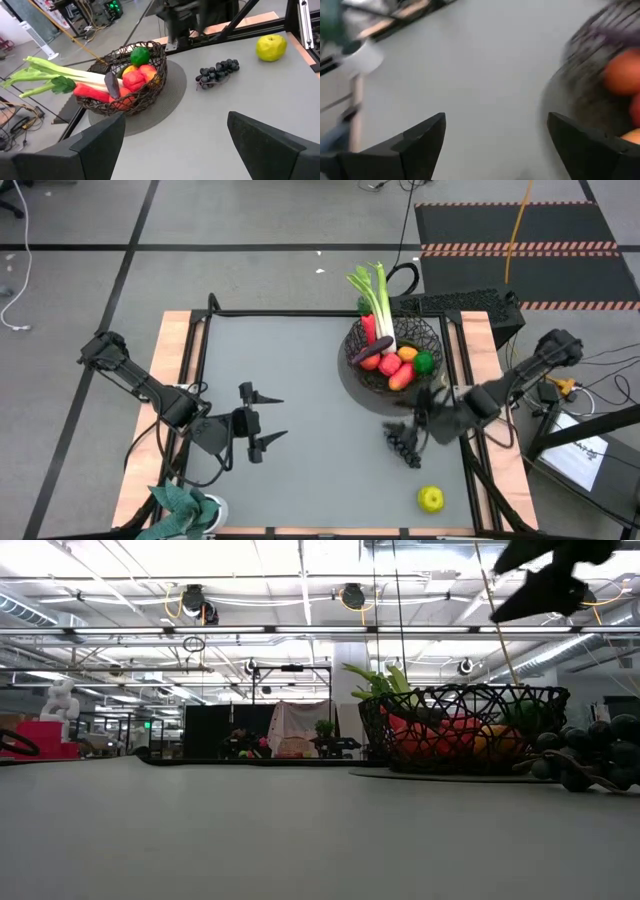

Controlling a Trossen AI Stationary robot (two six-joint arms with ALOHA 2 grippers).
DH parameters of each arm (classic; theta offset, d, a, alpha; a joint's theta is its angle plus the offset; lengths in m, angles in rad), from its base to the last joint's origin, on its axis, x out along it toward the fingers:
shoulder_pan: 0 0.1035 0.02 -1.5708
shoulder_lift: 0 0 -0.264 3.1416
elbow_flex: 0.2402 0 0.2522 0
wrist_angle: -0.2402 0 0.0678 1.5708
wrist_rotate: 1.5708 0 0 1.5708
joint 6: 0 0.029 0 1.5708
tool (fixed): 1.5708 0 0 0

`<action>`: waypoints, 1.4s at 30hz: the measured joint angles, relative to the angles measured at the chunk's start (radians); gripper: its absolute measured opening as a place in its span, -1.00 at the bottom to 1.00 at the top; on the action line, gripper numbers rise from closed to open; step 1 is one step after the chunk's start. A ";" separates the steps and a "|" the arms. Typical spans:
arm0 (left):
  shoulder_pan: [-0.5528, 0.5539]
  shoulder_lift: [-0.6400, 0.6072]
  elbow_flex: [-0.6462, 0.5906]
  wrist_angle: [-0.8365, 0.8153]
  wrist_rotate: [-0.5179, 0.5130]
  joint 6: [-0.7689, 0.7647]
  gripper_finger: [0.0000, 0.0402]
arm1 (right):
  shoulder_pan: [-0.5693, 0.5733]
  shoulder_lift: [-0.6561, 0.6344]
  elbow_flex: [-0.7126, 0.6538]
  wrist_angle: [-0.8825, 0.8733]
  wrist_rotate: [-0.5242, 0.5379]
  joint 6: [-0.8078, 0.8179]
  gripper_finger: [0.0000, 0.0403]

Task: Build produce basket
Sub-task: Put the apple into the black wire basket

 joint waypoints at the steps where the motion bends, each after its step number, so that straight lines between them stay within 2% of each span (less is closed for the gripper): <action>1: 0.000 0.000 0.000 0.000 0.000 0.004 0.75 | 0.035 0.013 0.000 0.001 -0.019 0.029 0.69; 10: 0.000 0.000 0.000 0.002 0.000 -0.011 0.75 | 0.324 0.151 0.000 0.022 -0.192 0.332 0.69; 15: 0.006 0.000 0.000 0.002 0.000 -0.011 0.75 | 0.452 0.216 0.000 0.022 -0.245 0.498 0.69; 18: 0.017 0.000 0.000 0.003 0.000 -0.008 0.75 | 0.500 0.250 0.000 0.013 -0.304 0.503 0.69; 21: 0.032 0.000 0.000 0.003 0.000 0.018 0.75 | 0.531 0.289 0.000 -0.051 -0.366 0.507 0.69; 24: 0.050 0.000 0.000 0.003 0.000 0.022 0.75 | 0.543 0.323 0.000 -0.094 -0.416 0.578 0.69; 32: 0.084 0.000 0.000 0.003 0.049 0.024 0.75 | 0.548 0.344 0.000 0.030 -0.422 0.665 0.69; 39: 0.084 0.000 0.000 0.003 0.051 0.024 0.75 | 0.548 0.350 0.000 0.032 -0.419 0.702 0.69; 42: 0.084 0.000 0.000 0.002 0.052 0.024 0.75 | 0.548 0.386 0.000 0.040 -0.458 0.729 0.69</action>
